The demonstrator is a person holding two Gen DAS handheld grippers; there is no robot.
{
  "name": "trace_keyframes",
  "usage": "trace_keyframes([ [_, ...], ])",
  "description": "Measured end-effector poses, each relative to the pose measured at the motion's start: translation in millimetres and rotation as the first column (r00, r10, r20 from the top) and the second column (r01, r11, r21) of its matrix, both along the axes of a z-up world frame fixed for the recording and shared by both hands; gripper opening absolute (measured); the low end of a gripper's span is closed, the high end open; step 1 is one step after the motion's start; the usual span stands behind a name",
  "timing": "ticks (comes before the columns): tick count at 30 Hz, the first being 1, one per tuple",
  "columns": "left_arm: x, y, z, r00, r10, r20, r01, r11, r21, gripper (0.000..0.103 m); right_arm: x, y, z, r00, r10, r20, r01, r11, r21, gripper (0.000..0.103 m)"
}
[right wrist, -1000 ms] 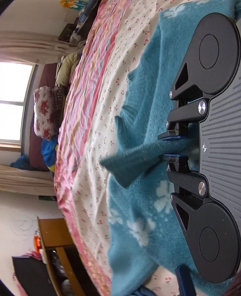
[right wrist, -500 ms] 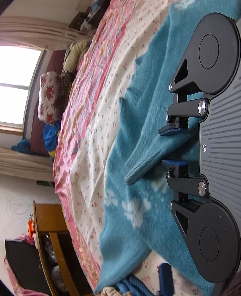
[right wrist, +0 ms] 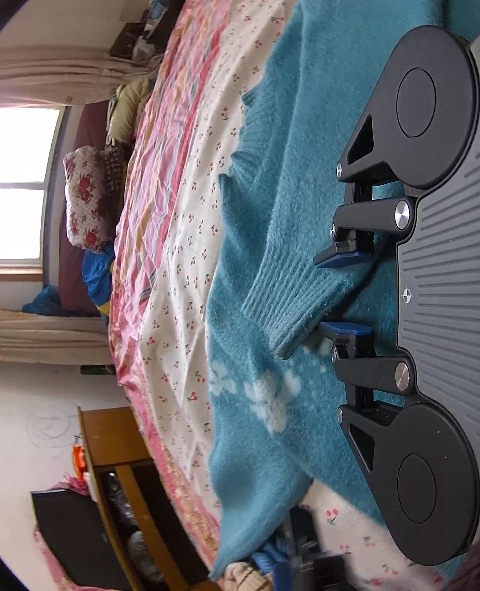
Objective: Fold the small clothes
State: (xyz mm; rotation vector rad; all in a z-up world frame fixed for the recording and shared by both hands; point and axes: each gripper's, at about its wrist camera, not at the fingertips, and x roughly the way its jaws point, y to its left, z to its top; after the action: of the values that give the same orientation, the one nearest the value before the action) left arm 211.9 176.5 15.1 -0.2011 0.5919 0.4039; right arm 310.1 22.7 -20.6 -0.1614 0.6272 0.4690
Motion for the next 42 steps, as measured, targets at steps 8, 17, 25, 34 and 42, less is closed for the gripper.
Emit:
trace_keyframes([
  [8,-10.6,51.8,43.1,0.998,0.058,0.037,-0.058,0.998,-0.022,0.091,-8.3,2.4,6.0,1.0,0.022,-0.006,-0.022,0.998,0.054,0.033],
  [17,-9.5,141.7,61.6,0.969,0.248,0.003,-0.247,0.967,-0.068,0.091,-17.8,25.0,7.3,0.998,0.062,-0.011,-0.062,0.996,0.069,0.033],
  [25,11.2,198.4,27.9,0.938,0.323,-0.123,-0.34,0.926,-0.162,0.083,-19.2,40.0,11.3,0.996,0.093,-0.01,-0.092,0.993,0.08,0.033],
  [34,36.2,225.9,22.5,0.921,0.328,-0.211,-0.374,0.895,-0.242,0.08,-19.3,52.9,9.9,0.995,0.104,-0.011,-0.103,0.992,0.07,0.033],
  [42,63.1,235.3,11.8,0.894,0.335,-0.298,-0.412,0.877,-0.248,0.079,-21.2,54.8,11.8,0.994,0.109,-0.008,-0.108,0.991,0.078,0.033],
])
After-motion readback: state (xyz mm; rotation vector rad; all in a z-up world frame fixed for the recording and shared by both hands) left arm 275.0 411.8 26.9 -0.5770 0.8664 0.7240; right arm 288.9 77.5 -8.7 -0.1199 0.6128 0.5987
